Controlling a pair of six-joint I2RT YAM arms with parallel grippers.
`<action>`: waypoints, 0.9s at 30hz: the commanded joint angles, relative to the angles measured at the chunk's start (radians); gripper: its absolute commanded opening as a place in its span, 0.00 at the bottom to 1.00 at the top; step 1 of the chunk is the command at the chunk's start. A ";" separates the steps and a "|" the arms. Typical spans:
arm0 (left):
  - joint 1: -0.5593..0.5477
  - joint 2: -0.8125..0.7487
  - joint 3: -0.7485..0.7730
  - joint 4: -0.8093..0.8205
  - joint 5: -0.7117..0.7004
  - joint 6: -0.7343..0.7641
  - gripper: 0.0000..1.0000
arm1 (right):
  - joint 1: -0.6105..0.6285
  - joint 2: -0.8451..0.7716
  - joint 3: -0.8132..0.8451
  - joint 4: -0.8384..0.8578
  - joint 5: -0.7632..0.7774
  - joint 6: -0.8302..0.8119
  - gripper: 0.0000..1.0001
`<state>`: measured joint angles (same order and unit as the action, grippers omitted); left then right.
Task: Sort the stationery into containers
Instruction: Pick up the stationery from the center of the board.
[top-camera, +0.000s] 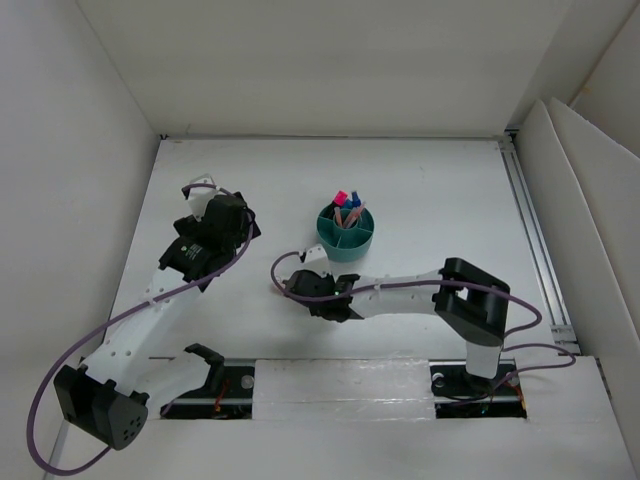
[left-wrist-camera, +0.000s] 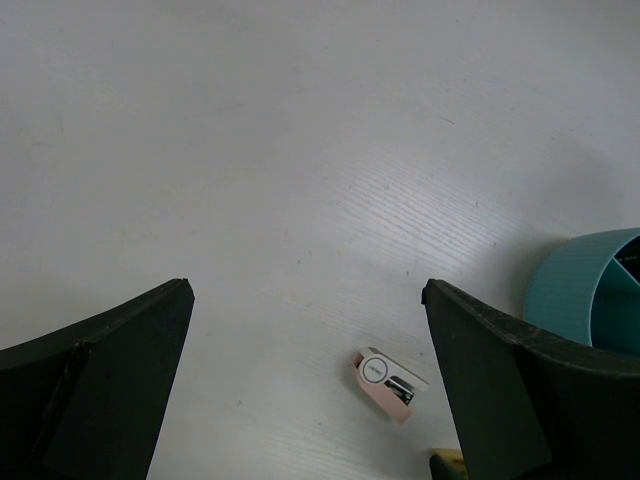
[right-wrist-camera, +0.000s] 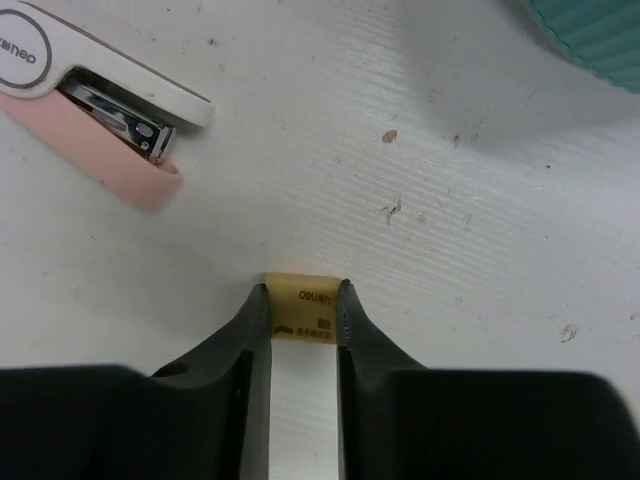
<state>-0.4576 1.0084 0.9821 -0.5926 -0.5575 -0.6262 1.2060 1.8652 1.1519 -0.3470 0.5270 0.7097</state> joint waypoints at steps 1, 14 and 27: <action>0.002 -0.019 0.021 -0.009 -0.015 -0.013 1.00 | 0.007 0.045 0.025 -0.064 0.025 0.019 0.06; 0.002 -0.019 0.021 -0.009 -0.015 -0.013 1.00 | -0.150 -0.207 0.173 -0.113 0.090 -0.160 0.01; 0.002 -0.019 0.021 0.011 0.004 0.005 1.00 | -0.396 -0.340 0.132 0.028 -0.099 -0.423 0.02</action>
<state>-0.4576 1.0084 0.9821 -0.5941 -0.5526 -0.6258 0.8291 1.5631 1.2953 -0.3733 0.4721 0.3481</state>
